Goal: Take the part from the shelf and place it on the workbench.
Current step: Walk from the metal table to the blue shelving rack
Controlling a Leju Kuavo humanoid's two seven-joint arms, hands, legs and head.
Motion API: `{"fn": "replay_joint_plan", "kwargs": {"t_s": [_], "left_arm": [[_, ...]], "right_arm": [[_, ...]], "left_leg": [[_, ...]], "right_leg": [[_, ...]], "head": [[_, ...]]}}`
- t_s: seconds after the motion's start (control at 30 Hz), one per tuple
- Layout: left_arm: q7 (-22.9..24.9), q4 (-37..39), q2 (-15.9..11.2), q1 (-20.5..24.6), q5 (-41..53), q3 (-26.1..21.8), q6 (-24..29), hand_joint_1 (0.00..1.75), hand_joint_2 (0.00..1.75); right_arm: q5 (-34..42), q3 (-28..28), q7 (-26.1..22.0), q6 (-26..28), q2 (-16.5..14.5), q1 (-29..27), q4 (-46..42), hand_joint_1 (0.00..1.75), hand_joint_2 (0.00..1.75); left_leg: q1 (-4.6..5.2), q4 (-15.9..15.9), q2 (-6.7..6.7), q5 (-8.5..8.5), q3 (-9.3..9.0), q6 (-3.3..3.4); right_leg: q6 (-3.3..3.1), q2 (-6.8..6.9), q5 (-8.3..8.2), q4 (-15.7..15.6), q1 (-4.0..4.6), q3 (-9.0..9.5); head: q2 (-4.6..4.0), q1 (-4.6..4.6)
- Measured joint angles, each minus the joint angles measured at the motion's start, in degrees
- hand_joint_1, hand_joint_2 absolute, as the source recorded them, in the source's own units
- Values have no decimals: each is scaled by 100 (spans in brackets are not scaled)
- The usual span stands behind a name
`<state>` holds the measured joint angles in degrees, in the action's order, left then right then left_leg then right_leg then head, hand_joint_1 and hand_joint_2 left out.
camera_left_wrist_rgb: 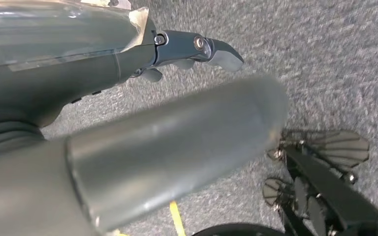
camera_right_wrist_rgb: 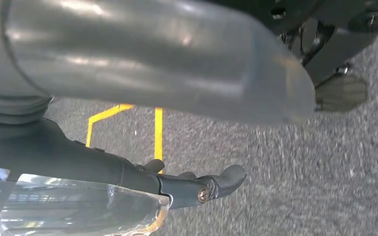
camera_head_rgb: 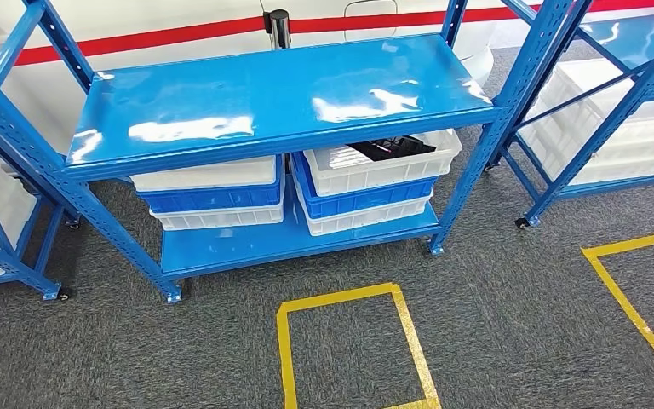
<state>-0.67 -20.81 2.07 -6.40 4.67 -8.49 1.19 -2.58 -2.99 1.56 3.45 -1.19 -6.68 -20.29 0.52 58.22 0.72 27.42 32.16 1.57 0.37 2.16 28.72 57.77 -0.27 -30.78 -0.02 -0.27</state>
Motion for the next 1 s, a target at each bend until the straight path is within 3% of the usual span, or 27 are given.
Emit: {"fn": "replay_joint_plan", "kwargs": {"t_s": [0.3, 1.0], "left_arm": [[51, -96, -84, -111, -449, 559, -95, 0, 0], [54, -111, -106, -137, -451, 687, -95, 0, 0]], "right_arm": [[239, 153, -135, -335, 85, -88, -104, 0, 0], [254, 194, -143, -343, 125, -110, -139, 0, 0]], "left_leg": [[0, 0, 0, 1, -1, 1], [0, 0, 0, 1, -3, 1]], "right_leg": [[0, 0, 0, -1, 0, -4], [0, 0, 0, -1, 0, -2]], "head": [[0, 1], [0, 1]]}}
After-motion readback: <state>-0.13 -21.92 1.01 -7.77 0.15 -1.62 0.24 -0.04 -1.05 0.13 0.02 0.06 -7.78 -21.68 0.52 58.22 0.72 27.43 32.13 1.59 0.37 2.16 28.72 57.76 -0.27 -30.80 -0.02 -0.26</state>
